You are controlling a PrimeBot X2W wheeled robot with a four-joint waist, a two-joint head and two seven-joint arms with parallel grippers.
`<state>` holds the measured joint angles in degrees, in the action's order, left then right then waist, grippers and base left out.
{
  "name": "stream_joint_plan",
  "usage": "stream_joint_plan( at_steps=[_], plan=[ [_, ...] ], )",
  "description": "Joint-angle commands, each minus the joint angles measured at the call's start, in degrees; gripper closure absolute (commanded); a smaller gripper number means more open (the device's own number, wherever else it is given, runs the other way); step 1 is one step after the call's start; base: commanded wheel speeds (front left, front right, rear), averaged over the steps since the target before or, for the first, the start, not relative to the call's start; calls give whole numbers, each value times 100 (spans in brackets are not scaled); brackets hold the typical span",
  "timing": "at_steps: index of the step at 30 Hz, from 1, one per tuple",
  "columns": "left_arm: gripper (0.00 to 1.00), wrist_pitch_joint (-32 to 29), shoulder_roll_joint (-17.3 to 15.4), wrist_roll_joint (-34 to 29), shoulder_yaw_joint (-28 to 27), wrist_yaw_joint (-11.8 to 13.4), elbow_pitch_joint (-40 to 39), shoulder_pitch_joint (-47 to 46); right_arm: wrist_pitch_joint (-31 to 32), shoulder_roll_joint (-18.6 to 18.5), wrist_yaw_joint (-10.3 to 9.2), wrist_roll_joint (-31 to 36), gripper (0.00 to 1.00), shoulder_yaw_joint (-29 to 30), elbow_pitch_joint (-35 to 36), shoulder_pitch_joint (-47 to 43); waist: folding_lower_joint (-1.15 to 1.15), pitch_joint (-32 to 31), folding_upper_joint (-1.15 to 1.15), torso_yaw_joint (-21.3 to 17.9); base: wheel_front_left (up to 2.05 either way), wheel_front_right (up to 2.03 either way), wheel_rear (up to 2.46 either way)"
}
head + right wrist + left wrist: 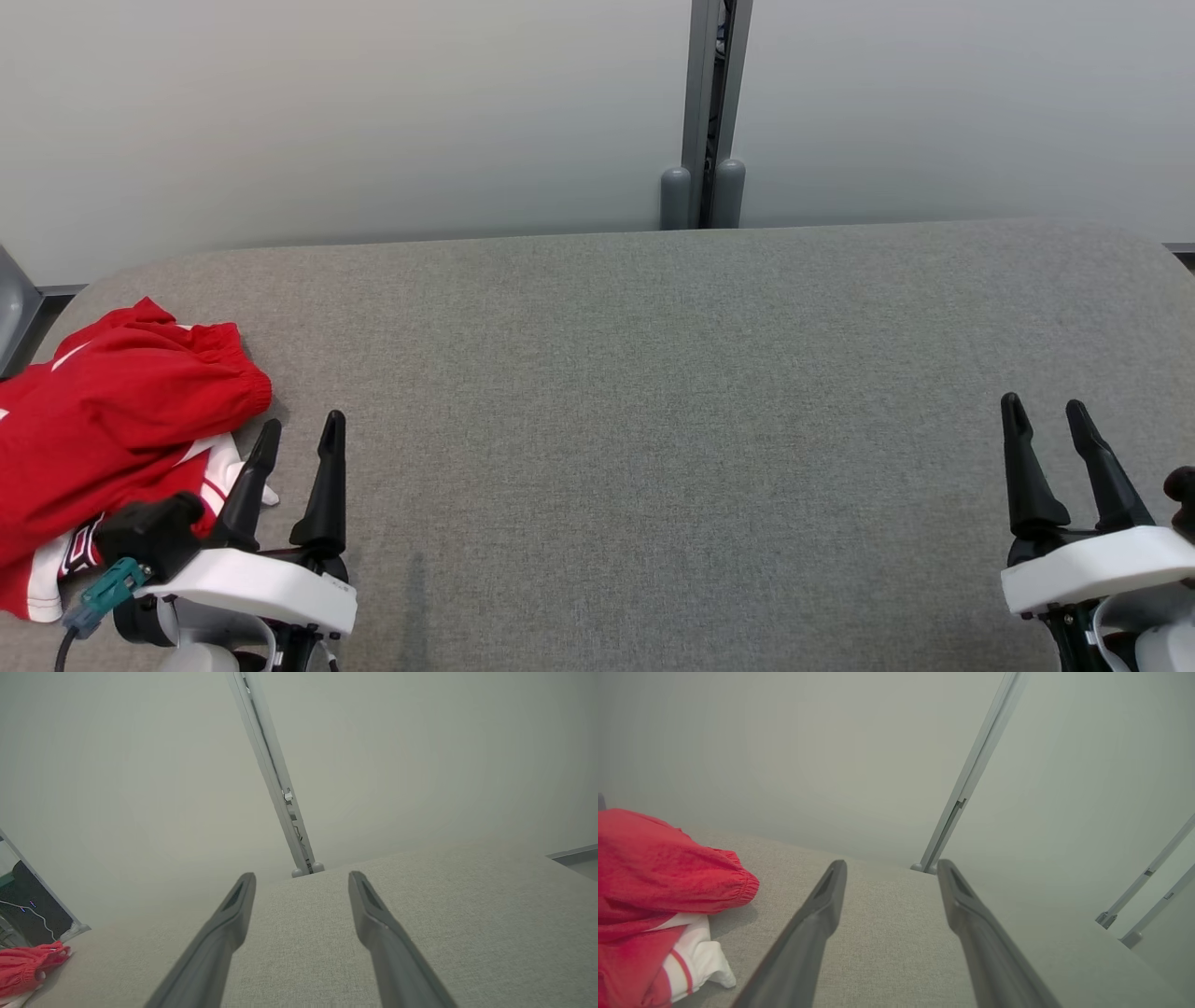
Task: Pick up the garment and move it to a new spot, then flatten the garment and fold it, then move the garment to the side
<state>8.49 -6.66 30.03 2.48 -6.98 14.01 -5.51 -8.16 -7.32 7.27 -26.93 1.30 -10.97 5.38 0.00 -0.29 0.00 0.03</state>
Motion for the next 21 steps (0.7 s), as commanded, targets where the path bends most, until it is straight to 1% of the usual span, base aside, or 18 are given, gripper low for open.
stream_joint_plan(
  at_steps=[1,14,21],
  plan=[
    [0,48,-68,-125,-2,18,-15,-176,-61,-41,29,136,0,1,6,95,0,1,0,-1,0,0,0],
    [0,196,-156,-817,94,120,380,-205,-244,7,28,832,0,-108,-244,97,0,-13,0,-10,0,0,0],
    [0,258,-206,-1113,103,198,520,-237,-337,53,30,1093,0,-126,-358,81,0,-16,0,-15,0,0,0]
  ],
)
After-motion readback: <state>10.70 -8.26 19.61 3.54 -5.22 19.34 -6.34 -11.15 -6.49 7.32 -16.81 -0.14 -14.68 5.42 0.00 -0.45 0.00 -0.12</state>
